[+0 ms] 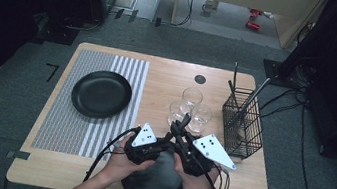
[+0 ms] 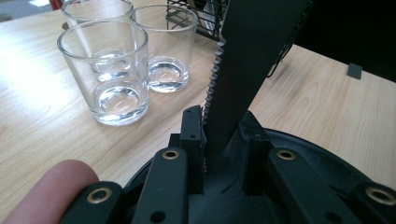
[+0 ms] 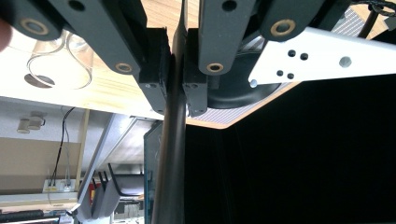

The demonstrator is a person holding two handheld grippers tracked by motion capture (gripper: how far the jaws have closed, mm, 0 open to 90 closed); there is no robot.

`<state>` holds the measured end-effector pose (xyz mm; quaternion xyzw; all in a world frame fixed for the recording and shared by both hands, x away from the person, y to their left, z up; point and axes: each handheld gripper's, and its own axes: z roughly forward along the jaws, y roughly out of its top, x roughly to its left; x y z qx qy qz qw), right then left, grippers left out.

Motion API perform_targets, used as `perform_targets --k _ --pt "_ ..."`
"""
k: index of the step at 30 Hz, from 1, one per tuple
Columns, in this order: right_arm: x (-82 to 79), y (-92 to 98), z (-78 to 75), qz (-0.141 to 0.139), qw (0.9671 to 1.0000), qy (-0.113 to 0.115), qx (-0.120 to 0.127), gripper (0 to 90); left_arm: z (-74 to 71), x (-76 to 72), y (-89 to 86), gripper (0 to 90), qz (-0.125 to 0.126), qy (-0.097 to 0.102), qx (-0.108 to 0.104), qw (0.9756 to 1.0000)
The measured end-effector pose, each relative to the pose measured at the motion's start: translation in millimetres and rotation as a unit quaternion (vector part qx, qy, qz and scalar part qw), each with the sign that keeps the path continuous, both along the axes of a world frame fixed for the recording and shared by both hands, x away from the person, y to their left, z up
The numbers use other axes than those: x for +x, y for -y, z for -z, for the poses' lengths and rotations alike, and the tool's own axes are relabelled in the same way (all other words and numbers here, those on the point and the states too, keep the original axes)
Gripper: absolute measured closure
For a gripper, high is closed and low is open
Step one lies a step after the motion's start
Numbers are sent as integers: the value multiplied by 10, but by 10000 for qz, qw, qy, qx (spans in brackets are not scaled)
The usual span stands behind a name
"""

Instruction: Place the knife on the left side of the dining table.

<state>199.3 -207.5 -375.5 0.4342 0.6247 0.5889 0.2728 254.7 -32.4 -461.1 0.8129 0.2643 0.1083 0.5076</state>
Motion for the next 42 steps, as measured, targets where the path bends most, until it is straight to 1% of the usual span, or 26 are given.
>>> perform_targets --k 3,4,6,8,10,14,16,19,23,30,35,36,39,40,41,42 --pt "-2 2 -3 -42 10000 37 21 837 -15 -6 -8 773 -55 92 -20 9999" --pt "-5 -2 -3 -39 10000 44 -1 836 -18 -8 -10 773 -56 93 -27 9999" --pt "-9 -15 8 -49 10000 36 -8 833 -21 -12 -12 773 -76 105 -46 9999" --pt "-3 -38 35 -69 10000 -13 -69 824 -36 -16 -16 773 -87 132 -75 9998" --pt "-7 -61 66 -87 9999 -15 -48 823 -36 -15 -16 774 -99 123 -65 9999" --pt "-10 -86 80 -67 9999 22 -121 826 -40 -13 -26 773 -137 124 -91 9998" --pt "4 -84 101 -36 9999 -17 -123 832 -49 -15 -30 772 -159 131 -123 9997" --pt "25 -73 132 -42 10000 -60 -64 832 -48 -10 -36 772 -168 112 -110 9997" --pt "43 -83 150 -85 9999 -98 -80 830 -52 -5 -35 773 -163 72 -136 9997" --pt "53 -93 170 -135 9998 -132 -79 830 -60 -2 -42 772 -177 64 -158 9997" --pt "61 -98 189 -133 9997 -170 -81 831 -60 -1 -38 773 -188 37 -189 9996" --pt "68 -100 197 -131 9997 -162 -98 833 -62 1 -43 773 -201 47 -220 9995" --pt "100 -116 261 -122 9993 -303 -173 861 -131 -8 -72 776 -227 117 -421 9988" --pt "109 -122 293 -135 9992 -349 -140 875 -131 -8 -72 777 -227 117 -421 9988" --pt "113 -129 316 -145 9992 -350 -113 881 -155 -1 -82 778 -219 122 -383 9990" --pt "115 -136 318 -141 9992 -350 -128 886 -147 2 -86 778 -230 110 -398 9989"
